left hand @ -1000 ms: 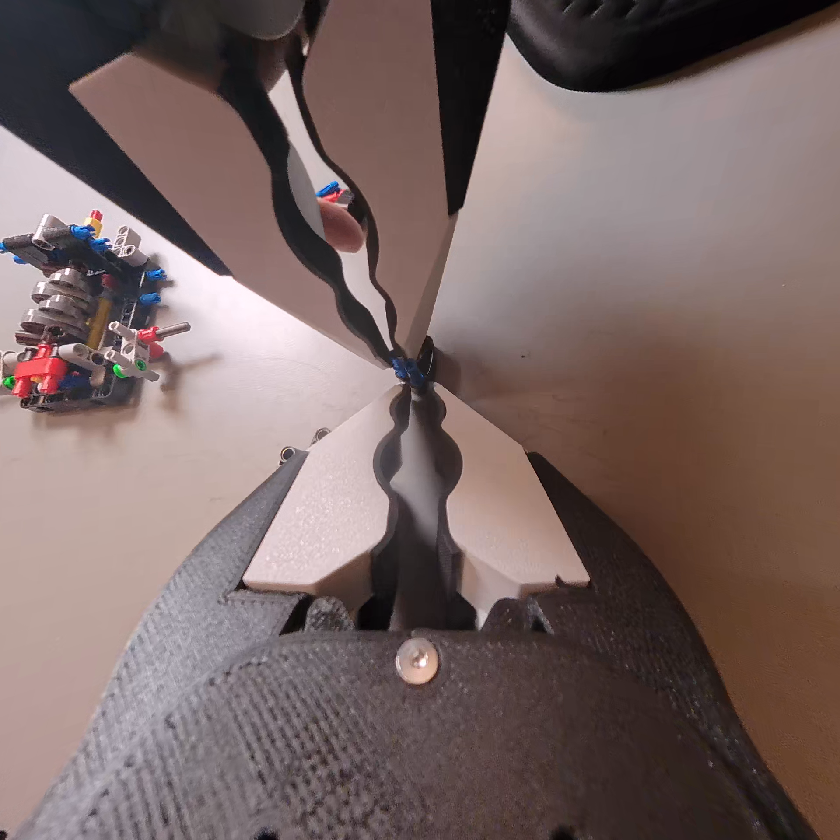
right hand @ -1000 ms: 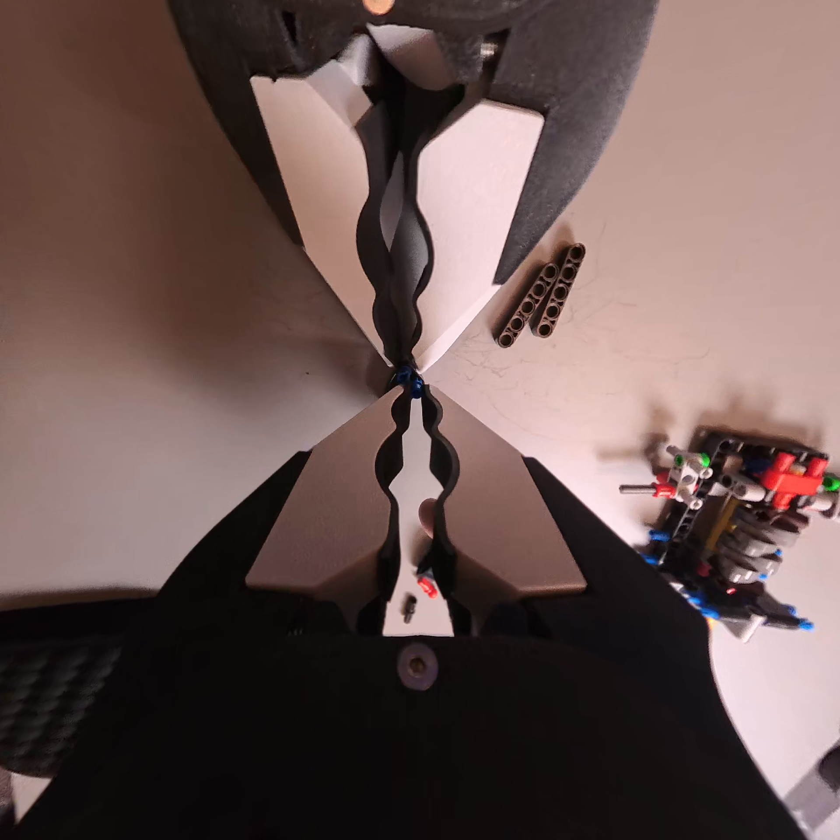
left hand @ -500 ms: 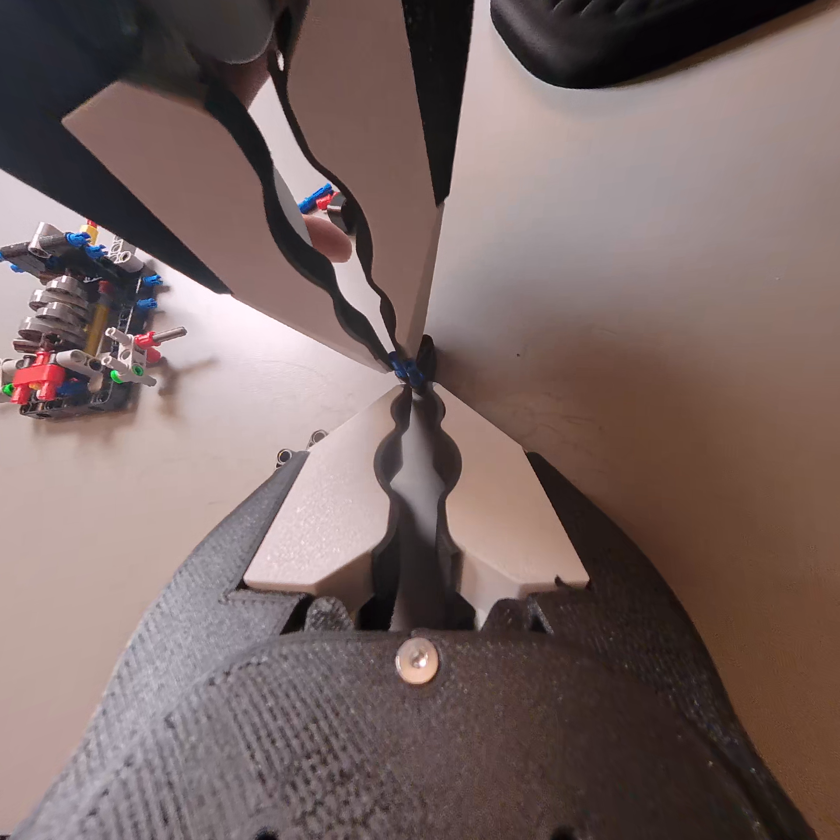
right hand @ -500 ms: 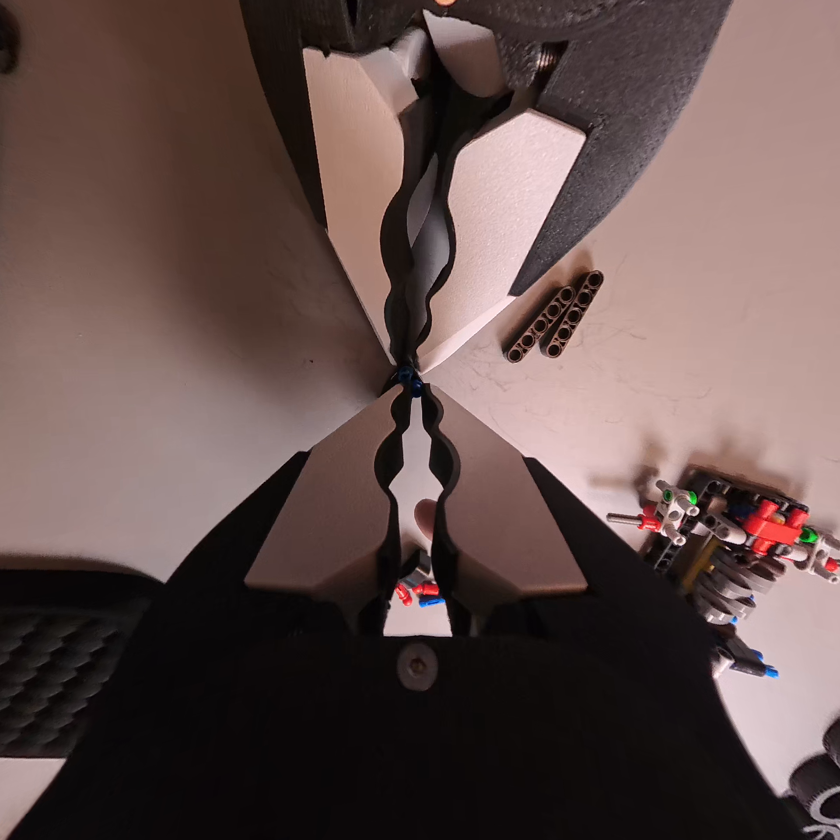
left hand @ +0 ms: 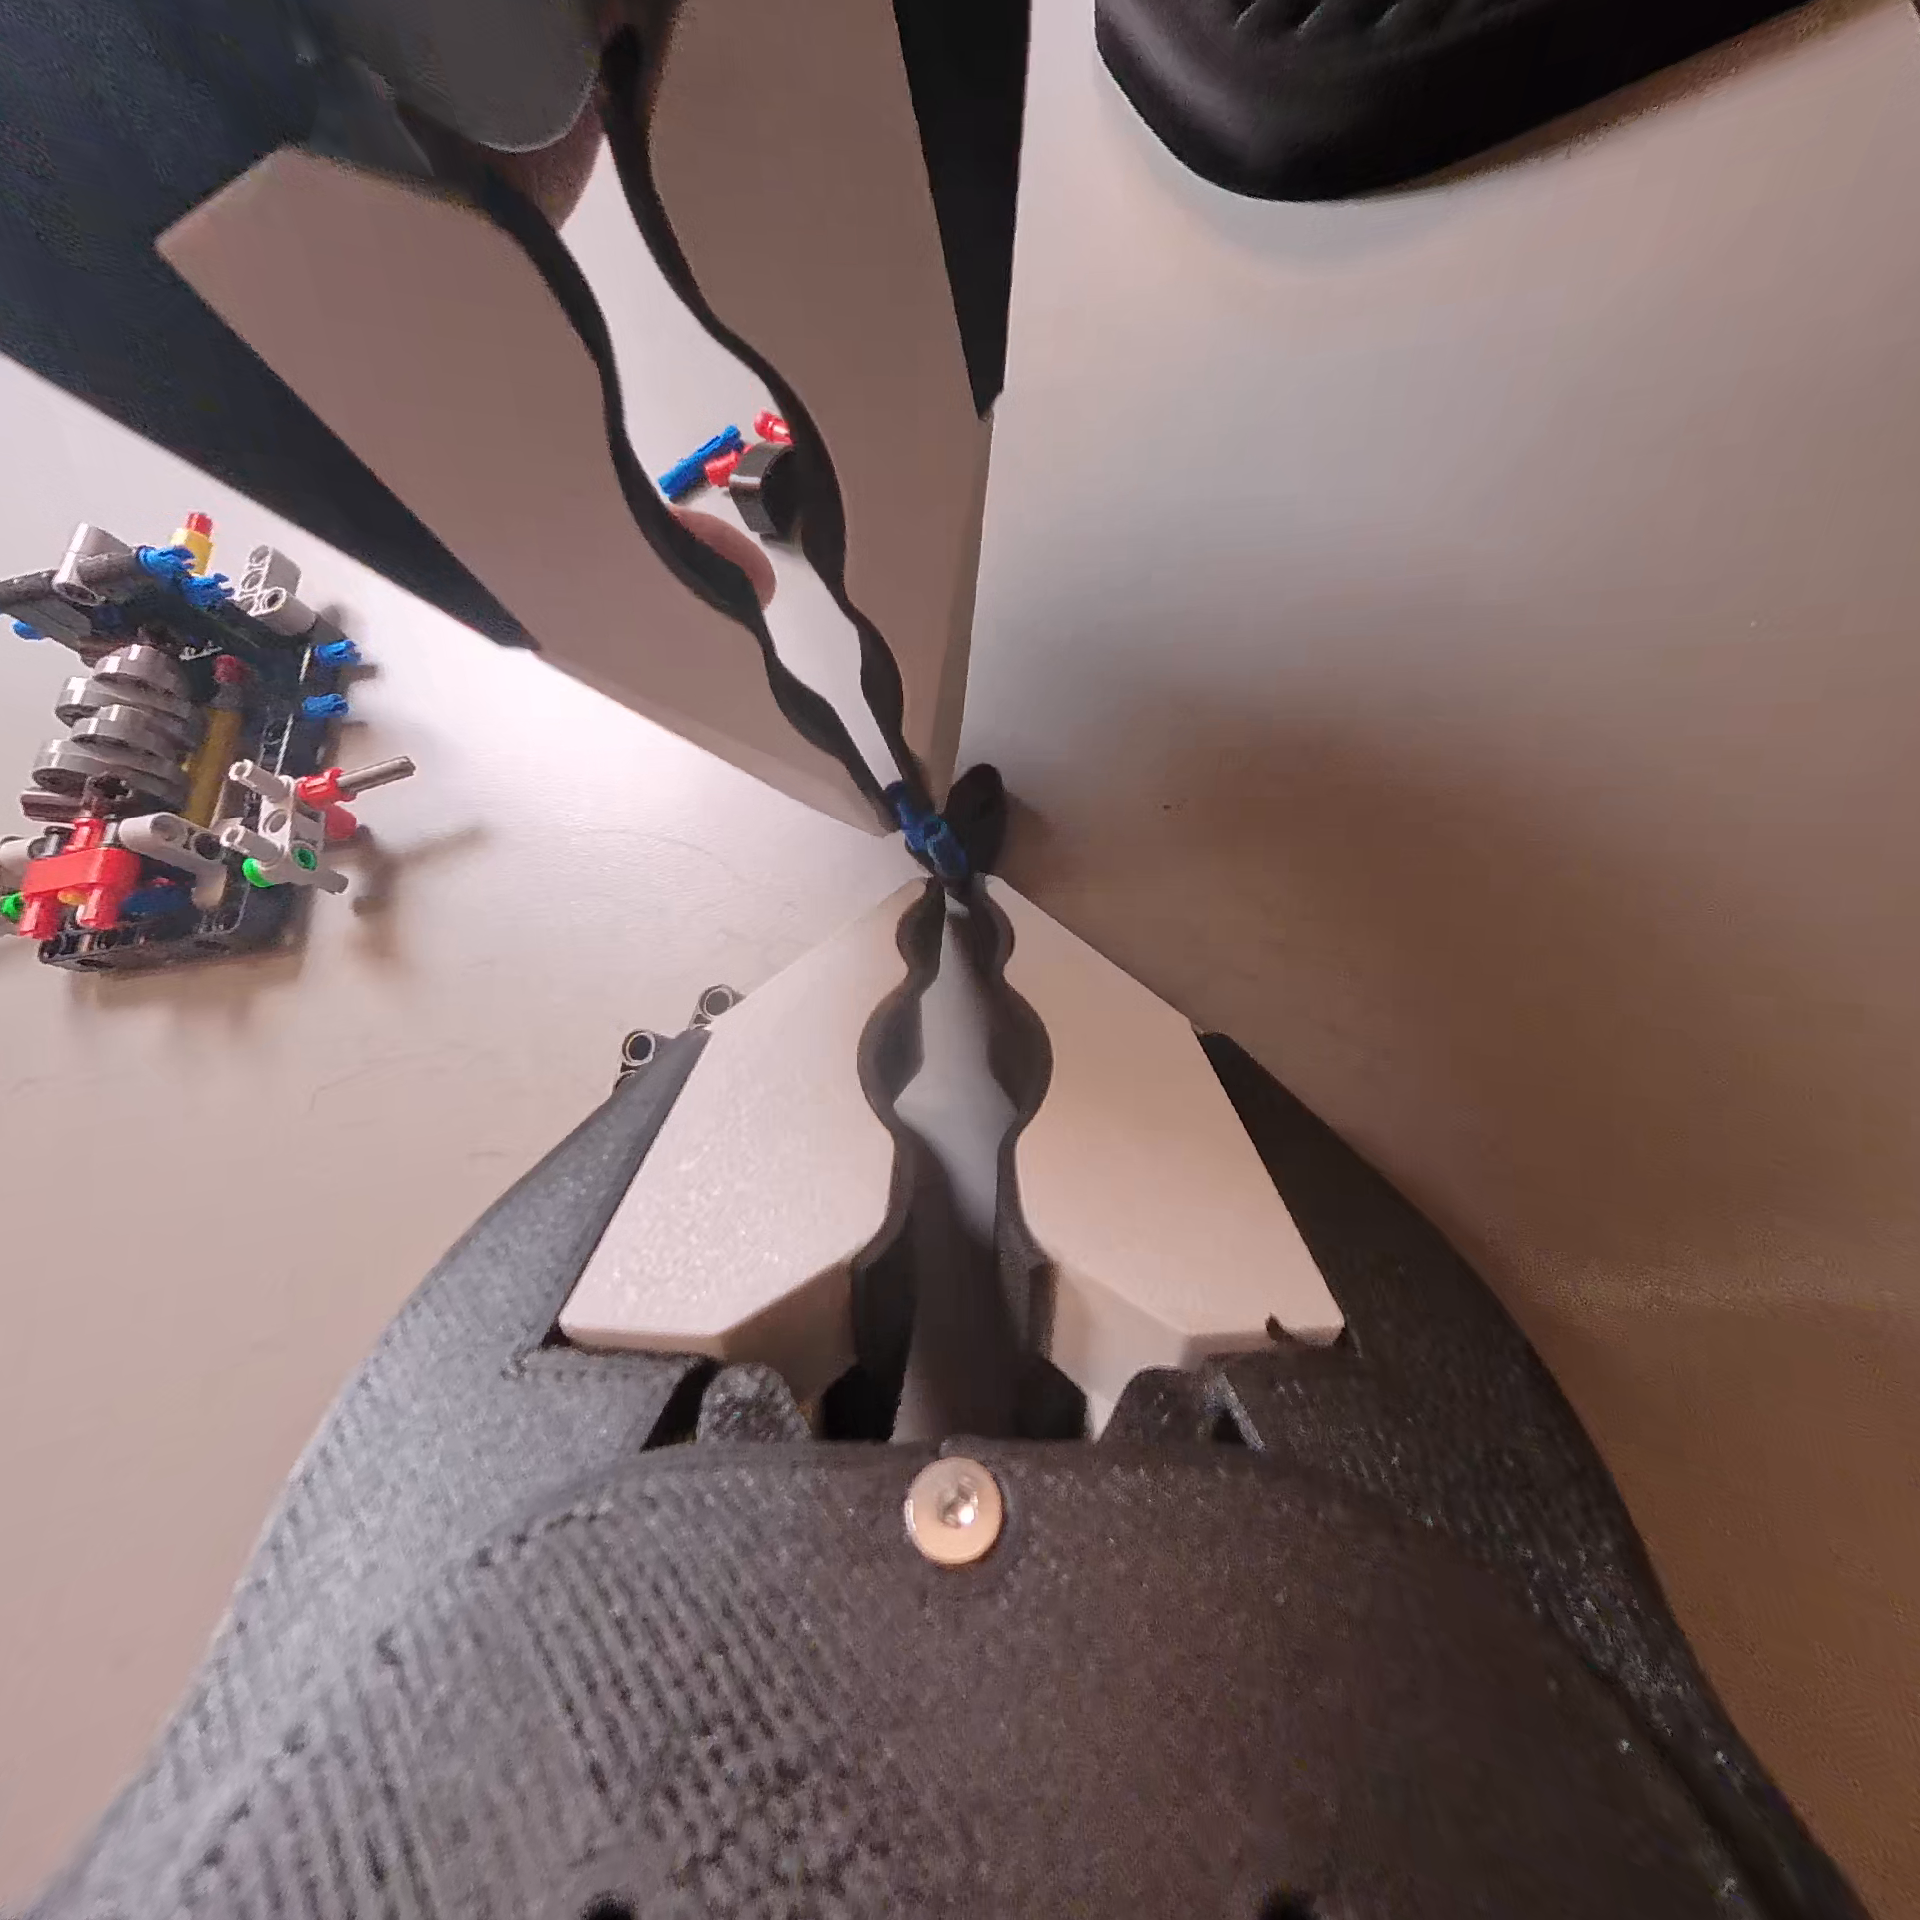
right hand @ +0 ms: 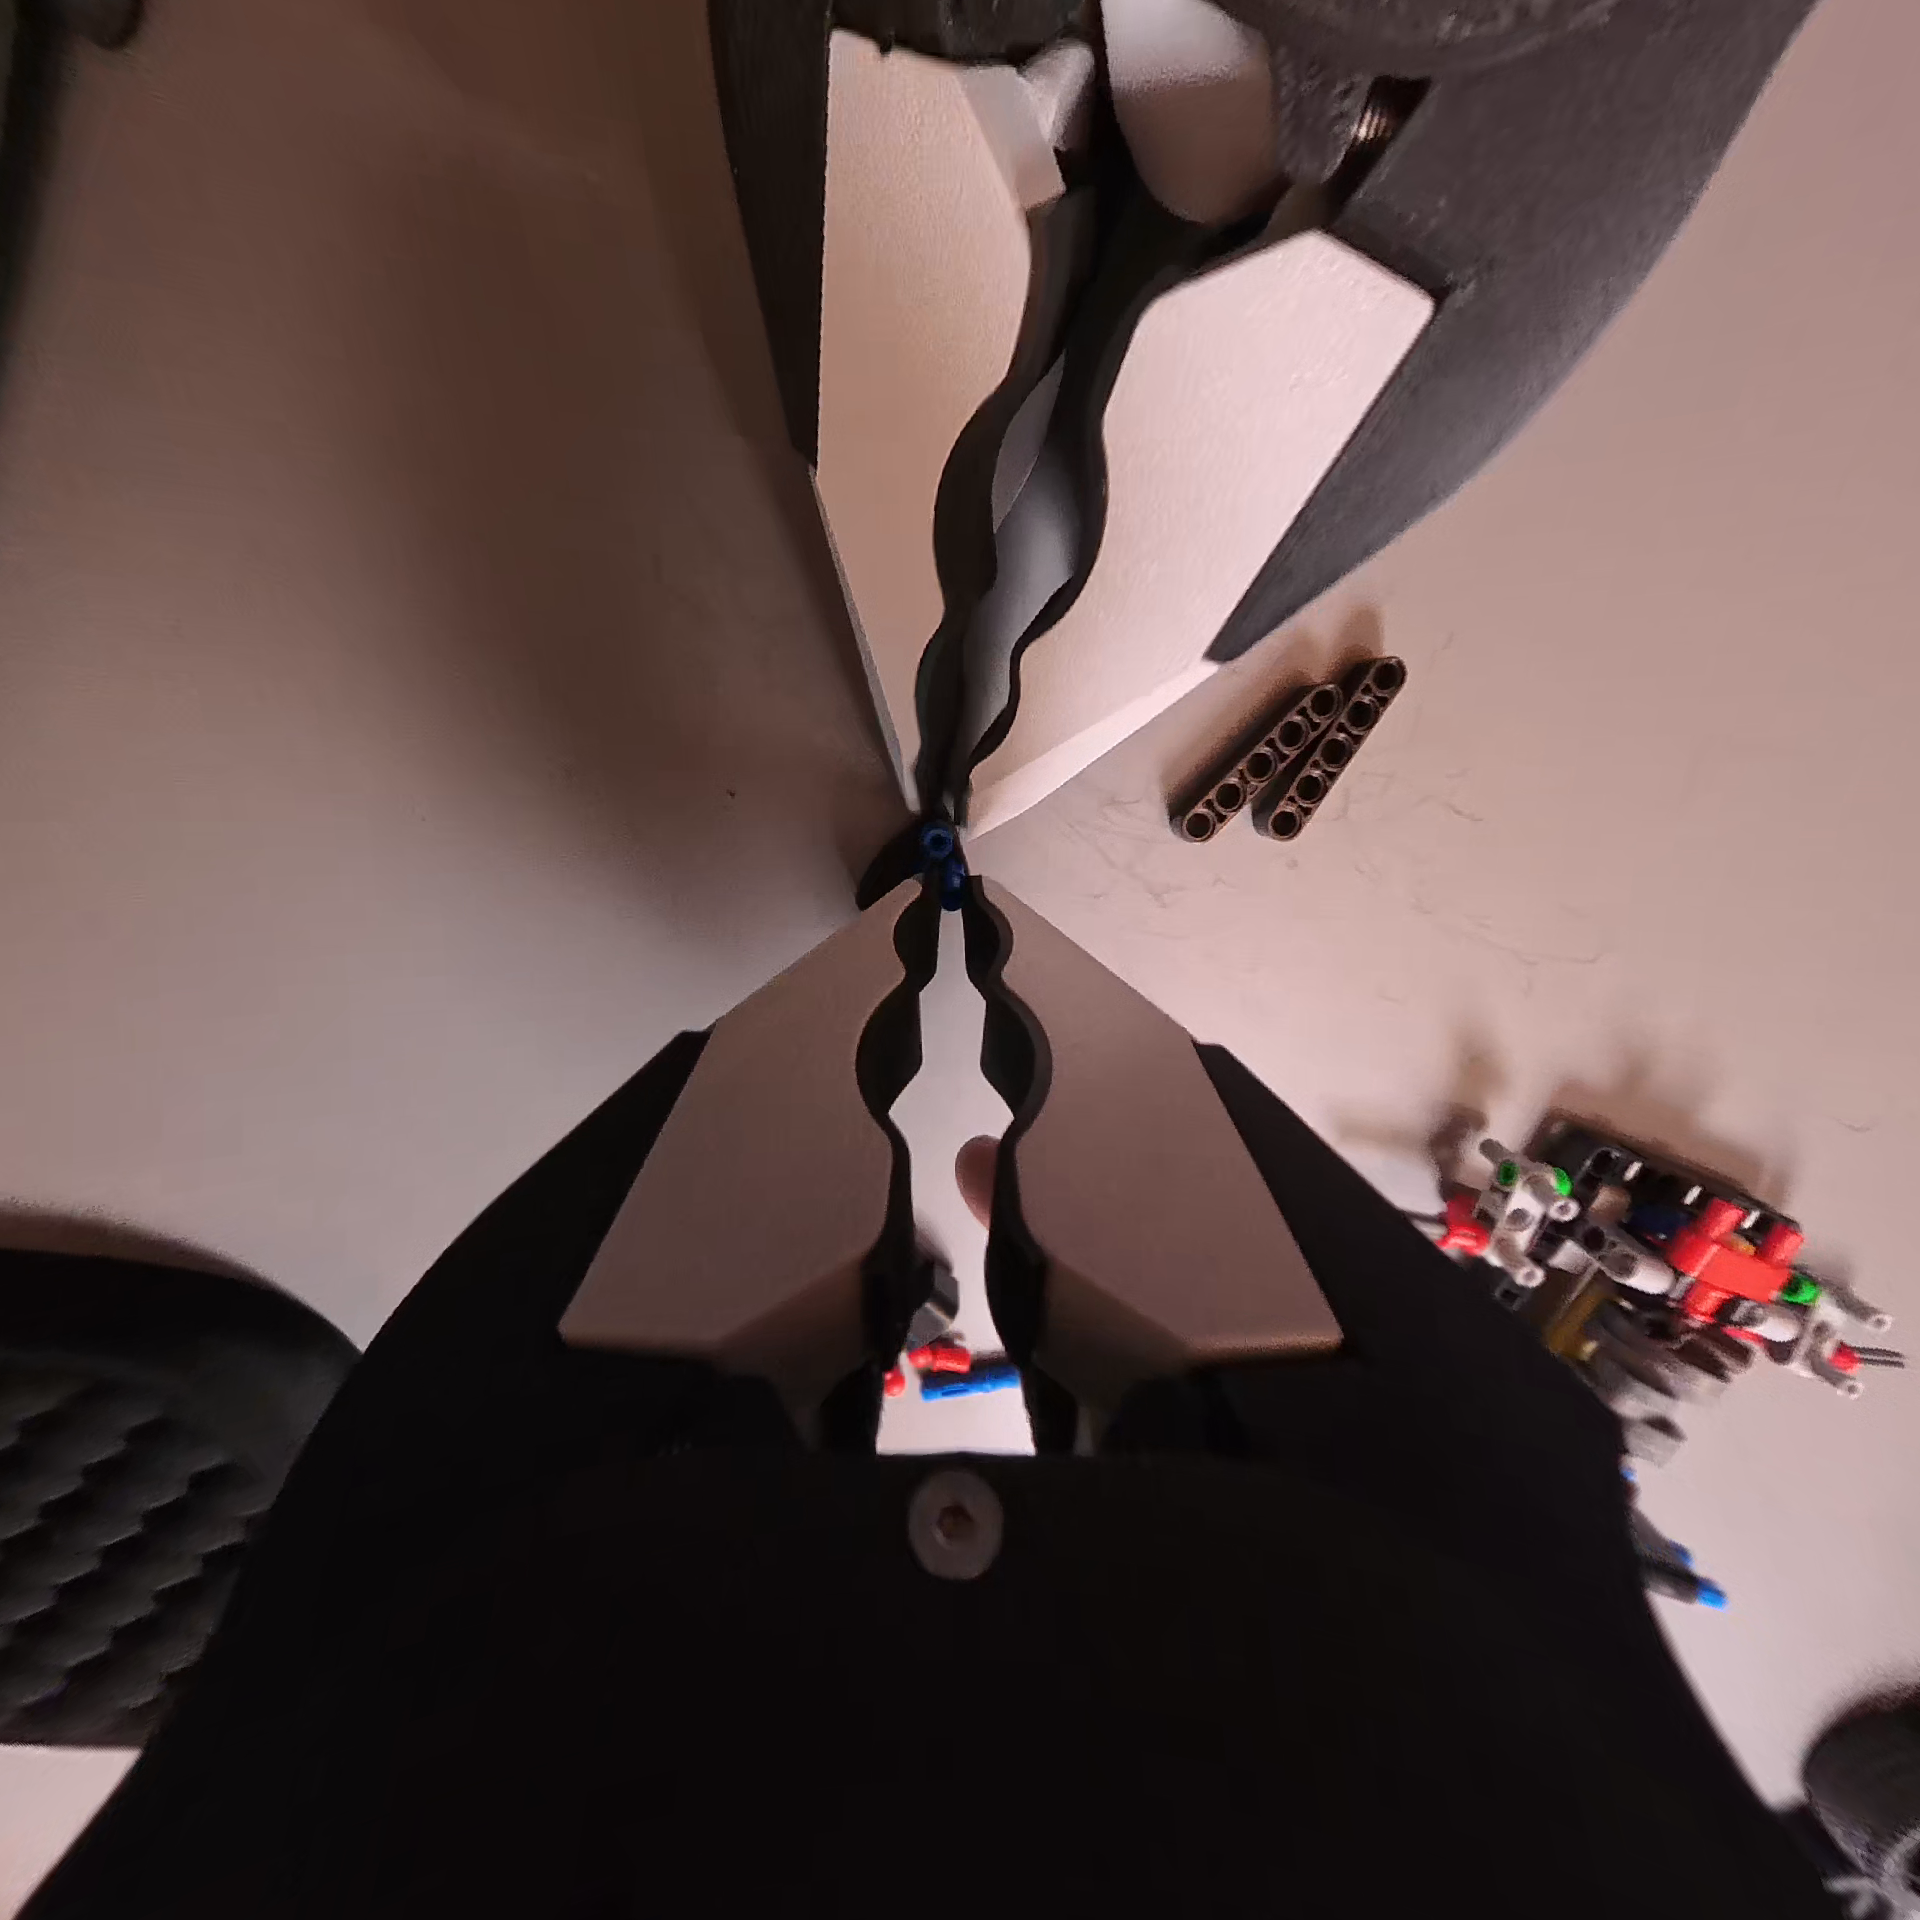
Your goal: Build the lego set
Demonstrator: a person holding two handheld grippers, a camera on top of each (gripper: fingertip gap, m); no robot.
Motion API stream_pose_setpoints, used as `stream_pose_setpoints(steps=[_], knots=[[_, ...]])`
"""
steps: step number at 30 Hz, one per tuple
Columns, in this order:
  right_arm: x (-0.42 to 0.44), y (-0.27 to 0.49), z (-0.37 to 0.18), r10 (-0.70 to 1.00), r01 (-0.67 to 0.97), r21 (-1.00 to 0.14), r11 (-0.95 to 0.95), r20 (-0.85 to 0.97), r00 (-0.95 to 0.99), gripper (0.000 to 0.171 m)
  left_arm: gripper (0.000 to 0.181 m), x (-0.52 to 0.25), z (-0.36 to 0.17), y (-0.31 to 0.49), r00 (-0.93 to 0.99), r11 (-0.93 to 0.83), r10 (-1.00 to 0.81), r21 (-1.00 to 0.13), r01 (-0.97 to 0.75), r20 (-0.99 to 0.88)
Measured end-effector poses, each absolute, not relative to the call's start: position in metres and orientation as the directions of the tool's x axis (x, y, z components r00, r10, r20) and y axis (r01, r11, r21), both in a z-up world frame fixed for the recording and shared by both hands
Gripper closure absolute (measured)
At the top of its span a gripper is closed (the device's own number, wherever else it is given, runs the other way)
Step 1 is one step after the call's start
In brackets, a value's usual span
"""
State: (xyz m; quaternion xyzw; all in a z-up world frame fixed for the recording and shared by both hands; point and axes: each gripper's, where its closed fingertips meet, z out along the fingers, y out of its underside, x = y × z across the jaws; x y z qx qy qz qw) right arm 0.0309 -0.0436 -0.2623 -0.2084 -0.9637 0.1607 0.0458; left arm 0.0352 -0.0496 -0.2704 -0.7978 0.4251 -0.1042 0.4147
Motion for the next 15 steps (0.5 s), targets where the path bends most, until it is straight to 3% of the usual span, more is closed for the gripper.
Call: stream_pose_setpoints(steps=[8,15], knots=[[0.0358,-0.04,-0.2626,0.499,0.444,-0.422,0.79,0.022,-0.867,0.17,0.181,0.0338,-0.2703,-0.0494,0.615,-0.294,-0.767,-0.752,-0.589,-0.182],[0.0349,-0.0407,-0.2628,0.52,0.49,-0.369,0.79,-0.02,-0.854,0.17,0.173,0.0342,-0.2698,-0.0466,0.63,-0.311,-0.758,-0.758,-0.574,-0.166]])
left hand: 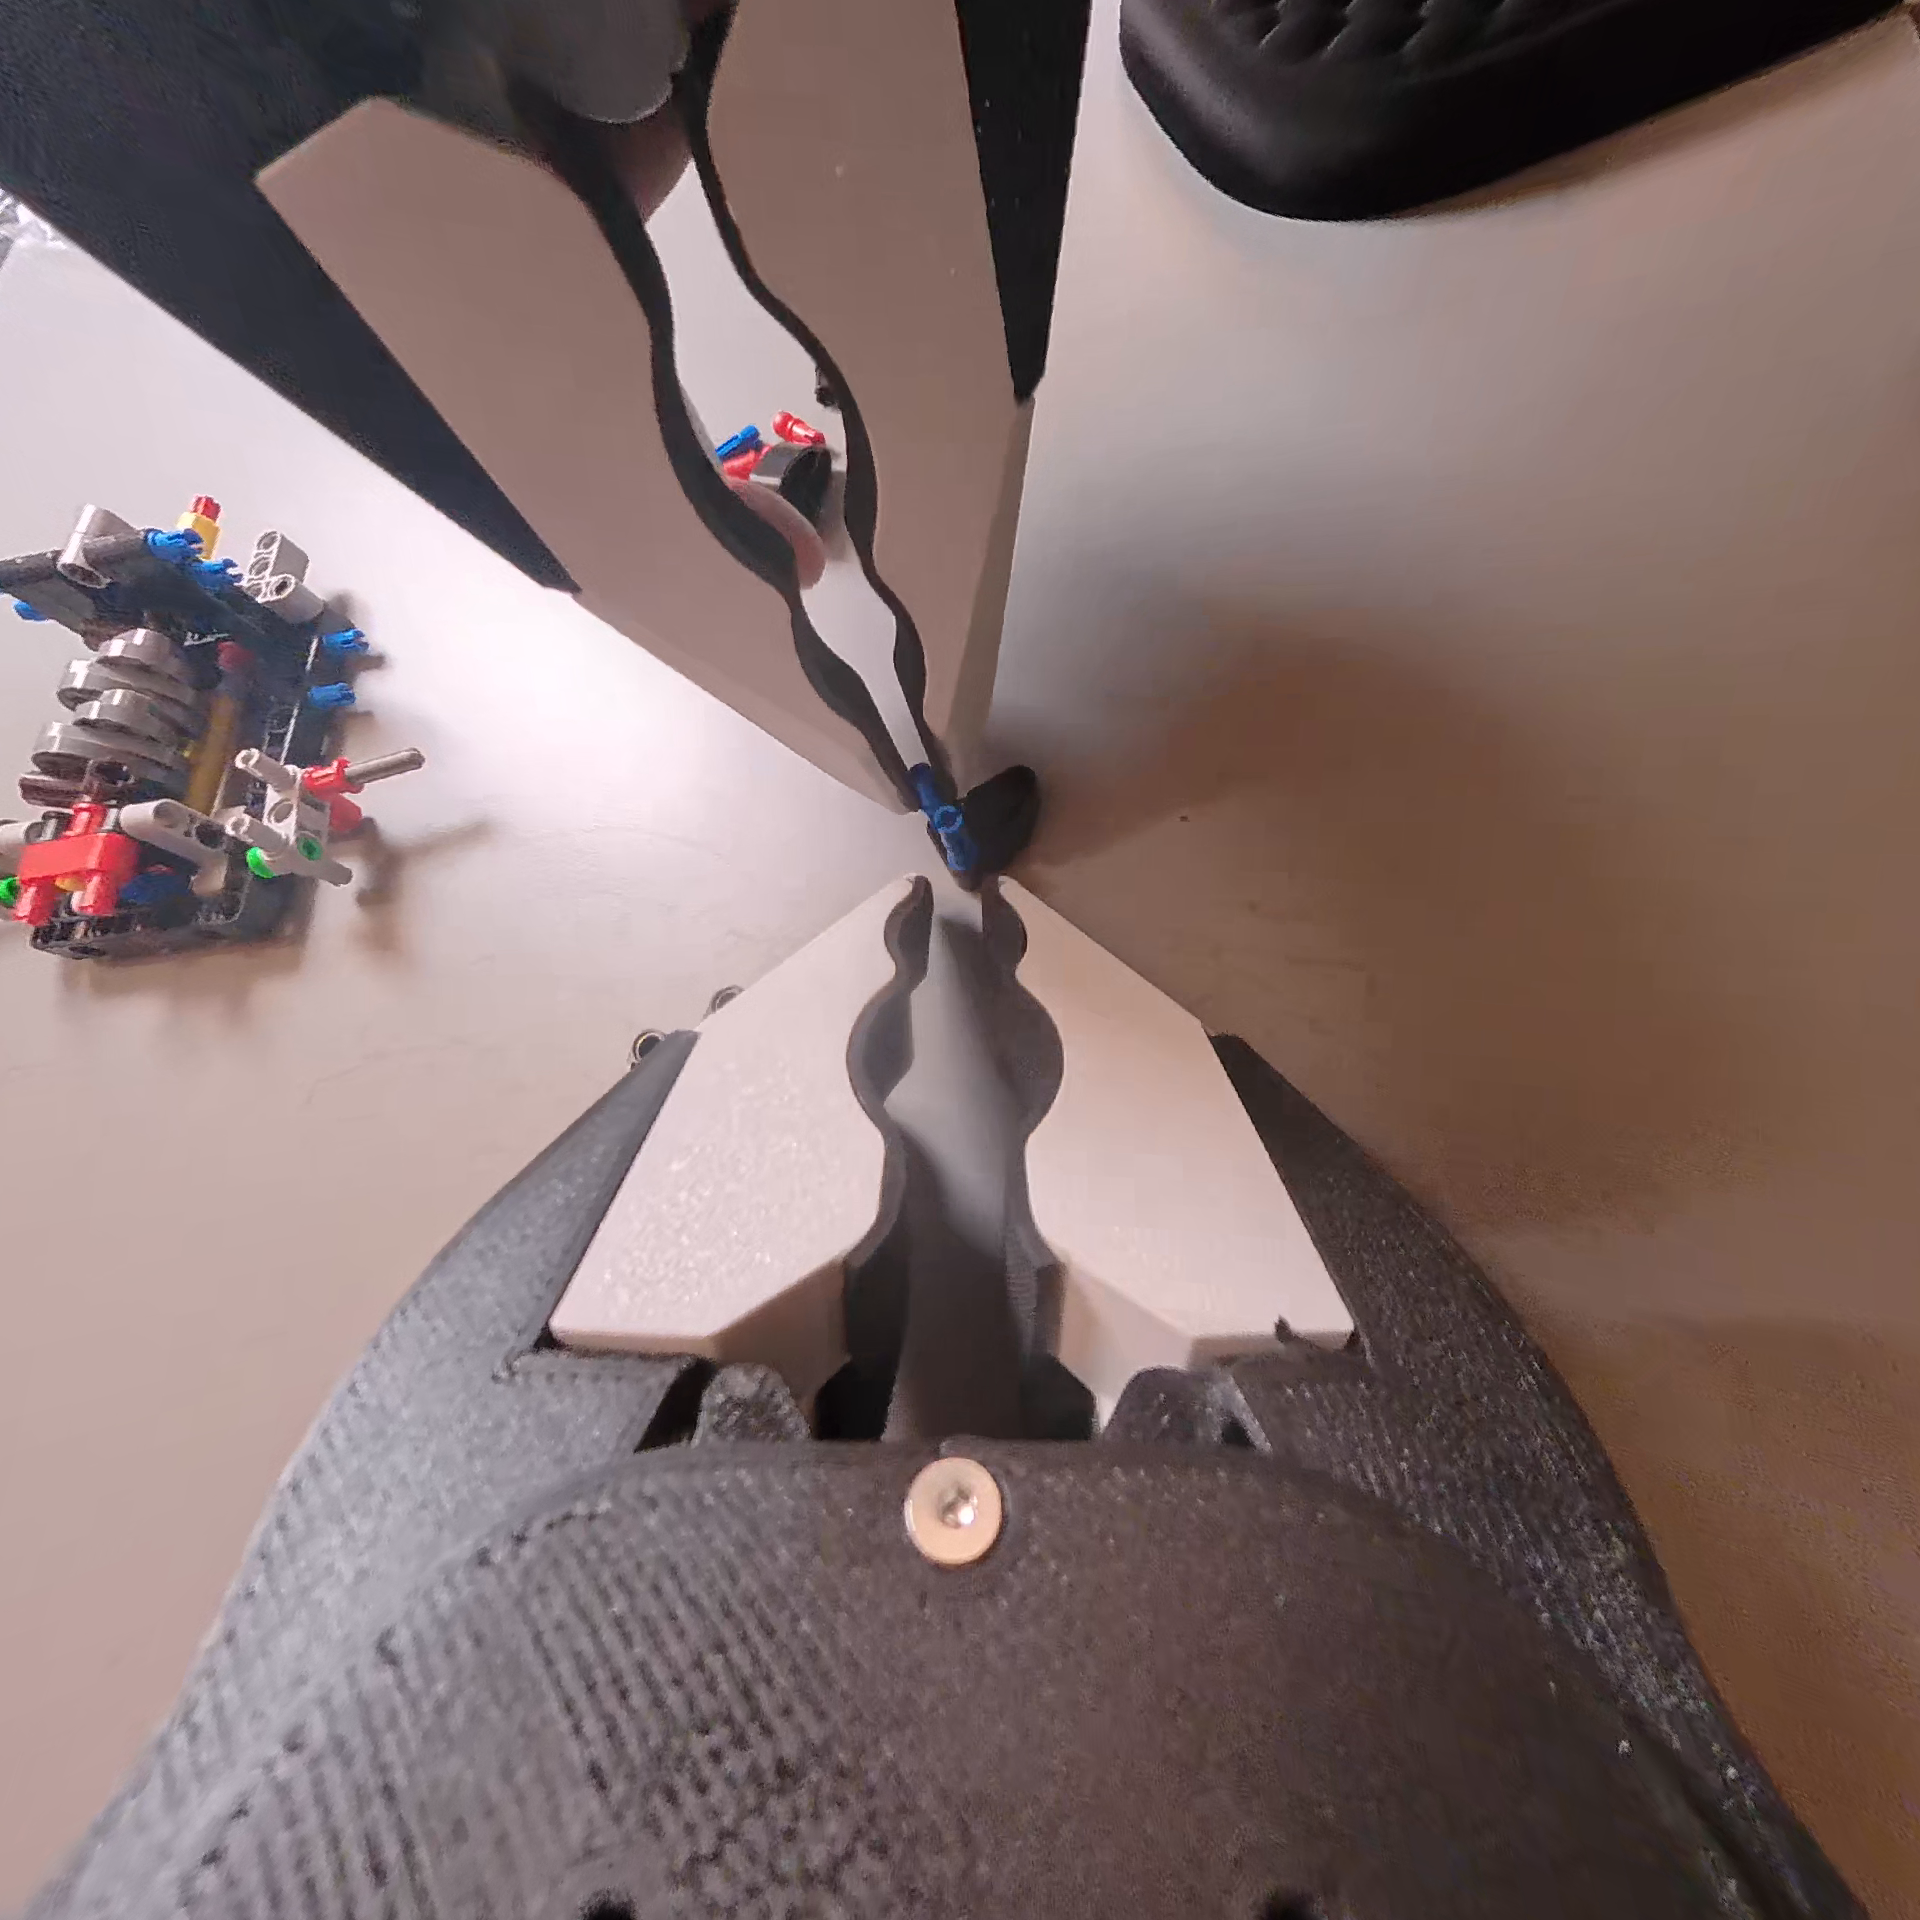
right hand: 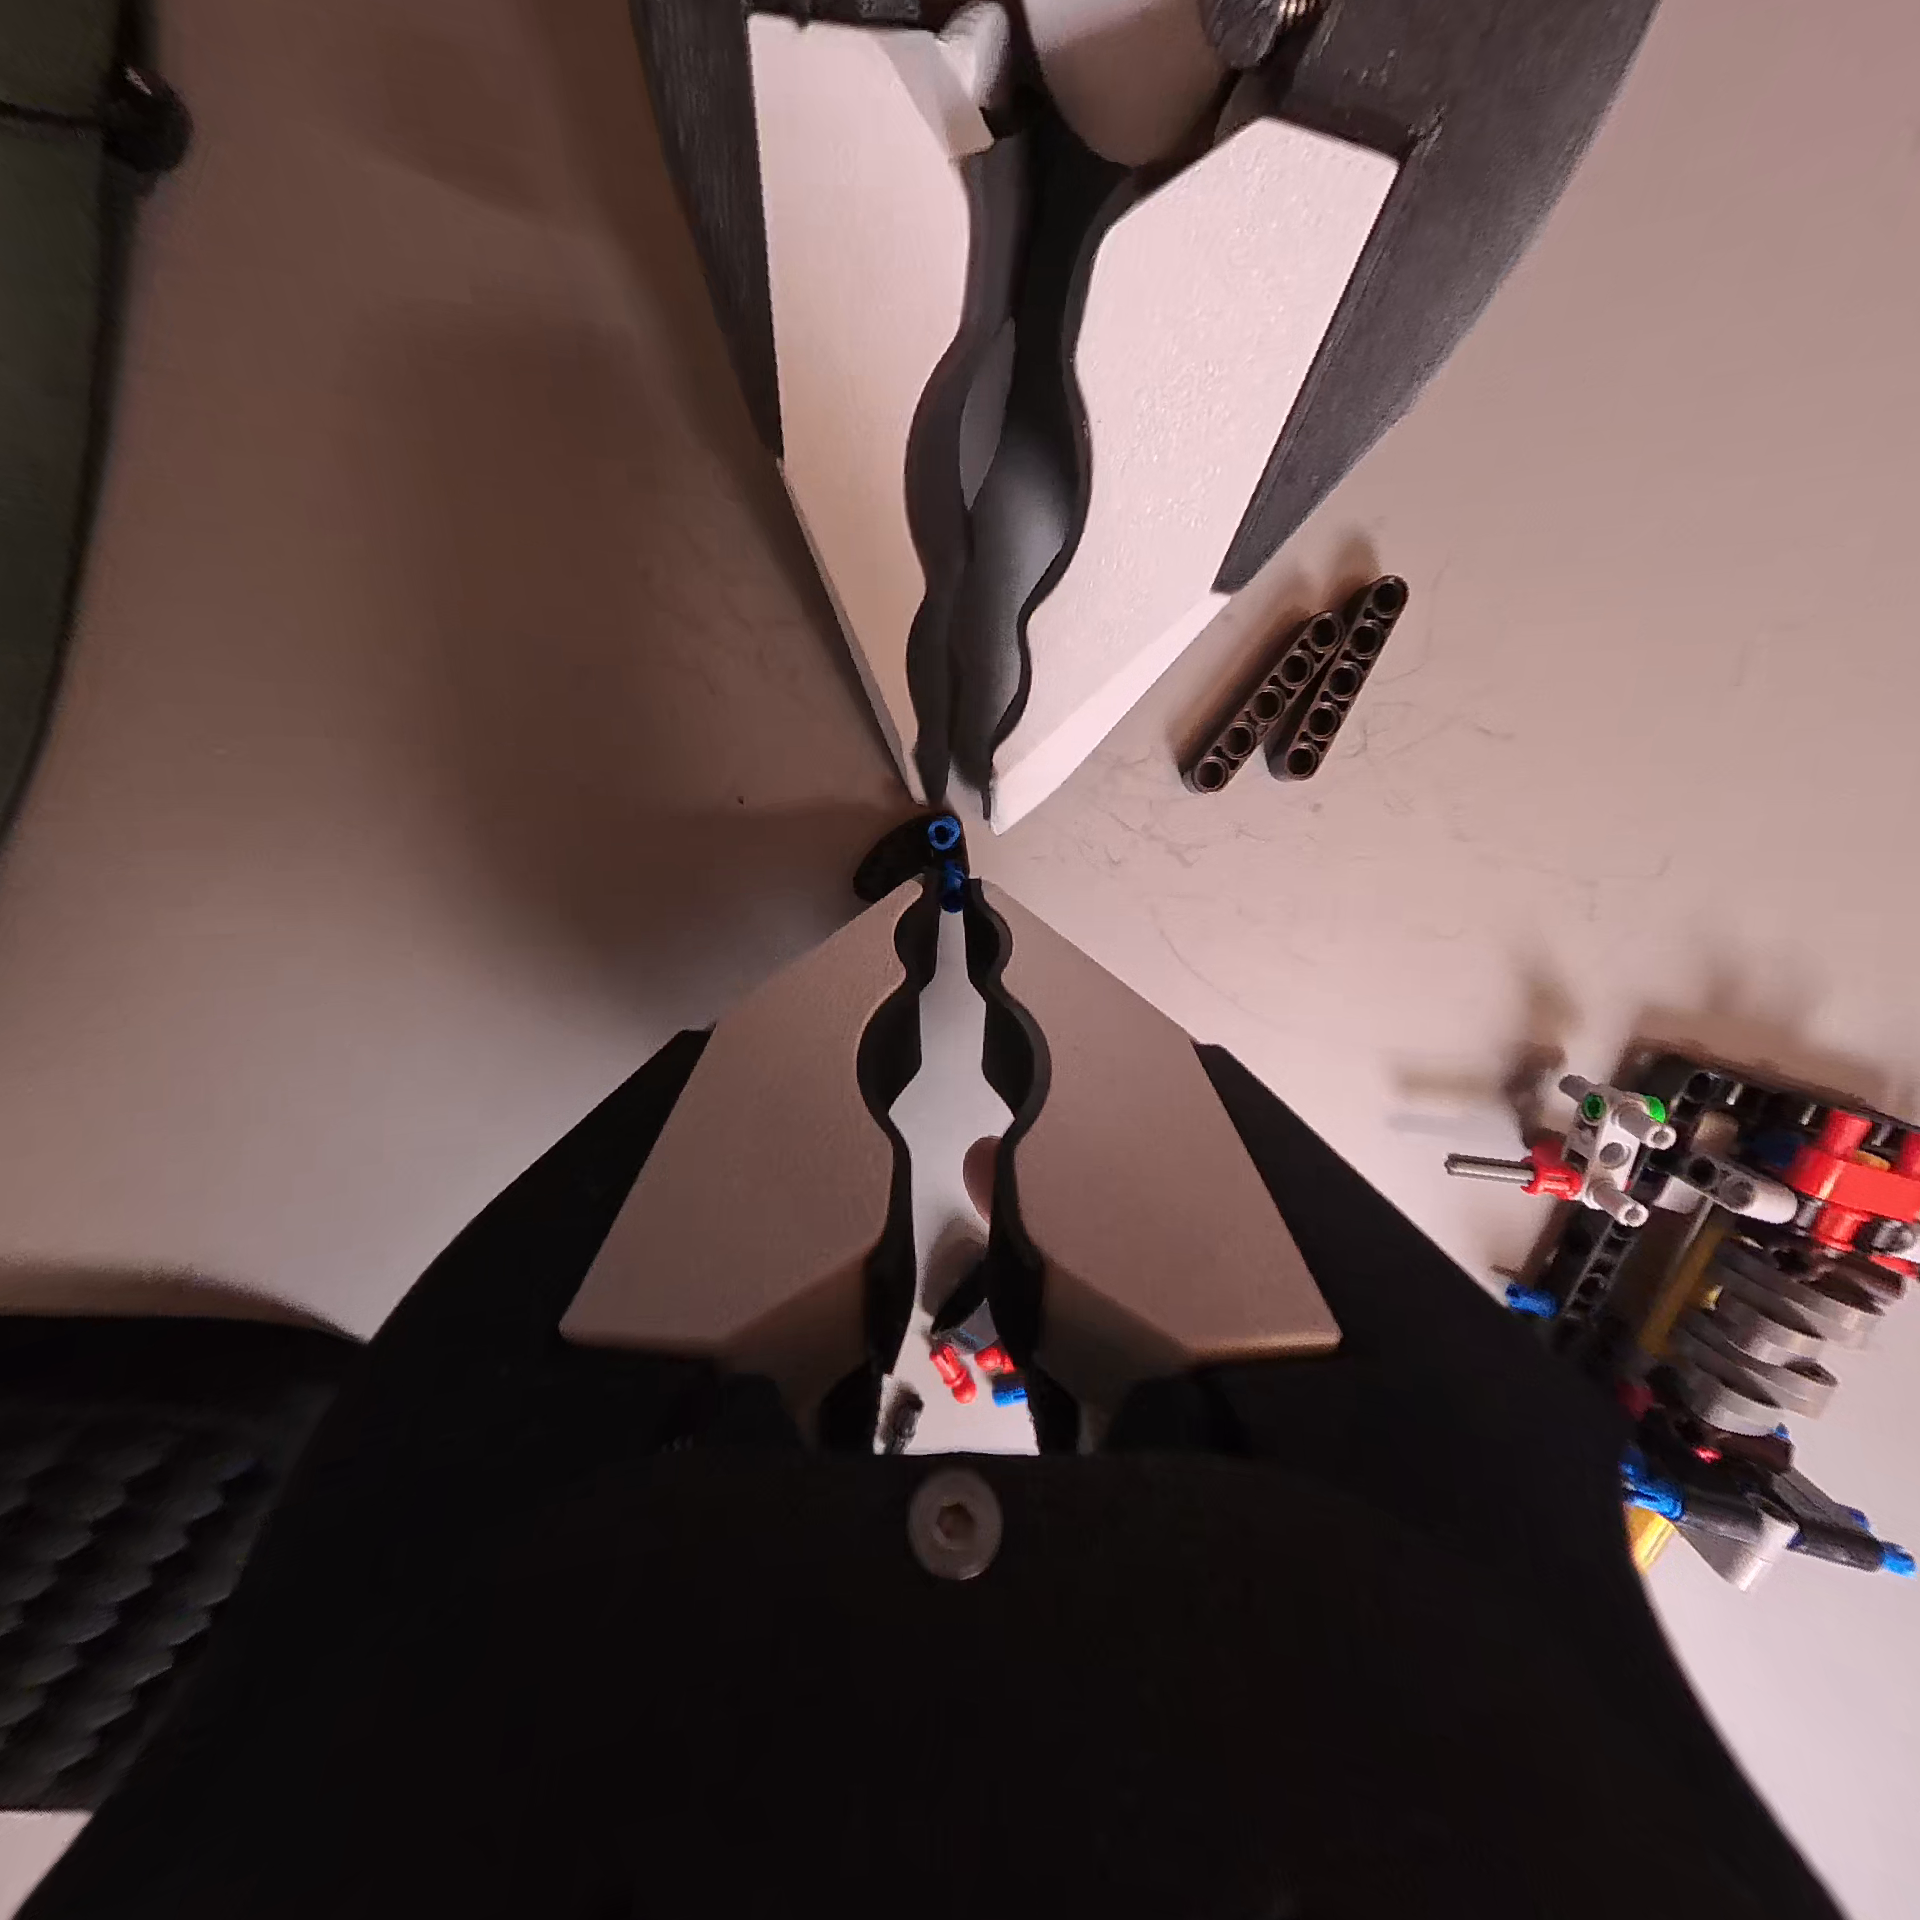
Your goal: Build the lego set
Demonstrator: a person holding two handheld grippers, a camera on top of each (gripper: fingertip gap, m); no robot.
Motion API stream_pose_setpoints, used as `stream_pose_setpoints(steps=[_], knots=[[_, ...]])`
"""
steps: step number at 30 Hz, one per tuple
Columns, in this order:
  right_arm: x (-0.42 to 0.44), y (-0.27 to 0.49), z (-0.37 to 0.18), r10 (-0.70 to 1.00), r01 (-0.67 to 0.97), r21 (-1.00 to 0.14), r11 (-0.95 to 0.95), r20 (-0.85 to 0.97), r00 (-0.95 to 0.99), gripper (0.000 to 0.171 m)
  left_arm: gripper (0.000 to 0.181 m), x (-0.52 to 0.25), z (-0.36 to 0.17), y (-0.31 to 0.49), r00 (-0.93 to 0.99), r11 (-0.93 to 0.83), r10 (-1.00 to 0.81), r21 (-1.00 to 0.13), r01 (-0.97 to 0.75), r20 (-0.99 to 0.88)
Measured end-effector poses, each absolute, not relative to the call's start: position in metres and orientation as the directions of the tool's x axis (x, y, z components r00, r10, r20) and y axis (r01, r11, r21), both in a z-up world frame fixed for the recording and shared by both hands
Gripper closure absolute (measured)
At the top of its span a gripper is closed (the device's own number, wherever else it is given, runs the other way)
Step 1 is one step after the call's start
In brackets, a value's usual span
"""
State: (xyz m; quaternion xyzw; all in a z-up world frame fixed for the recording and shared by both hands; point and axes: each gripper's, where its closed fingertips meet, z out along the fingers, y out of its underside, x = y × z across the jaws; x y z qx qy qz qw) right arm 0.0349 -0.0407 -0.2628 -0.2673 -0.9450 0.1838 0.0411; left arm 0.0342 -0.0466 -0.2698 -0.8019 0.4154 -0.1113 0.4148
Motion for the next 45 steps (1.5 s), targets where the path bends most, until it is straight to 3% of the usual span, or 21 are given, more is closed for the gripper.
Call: stream_pose_setpoints(steps=[26,45], knots=[[0.0329,-0.0393,-0.2631,0.538,0.524,-0.25,0.814,-0.012,-0.843,0.169,0.177,0.0381,-0.2702,-0.0453,0.618,-0.299,-0.766,-0.755,-0.583,-0.174],[0.0324,-0.0453,-0.2653,0.485,0.464,-0.339,0.818,-0.024,-0.874,0.169,0.176,0.0389,-0.2707,-0.0472,0.602,-0.289,-0.78,-0.754,-0.589,-0.171]])
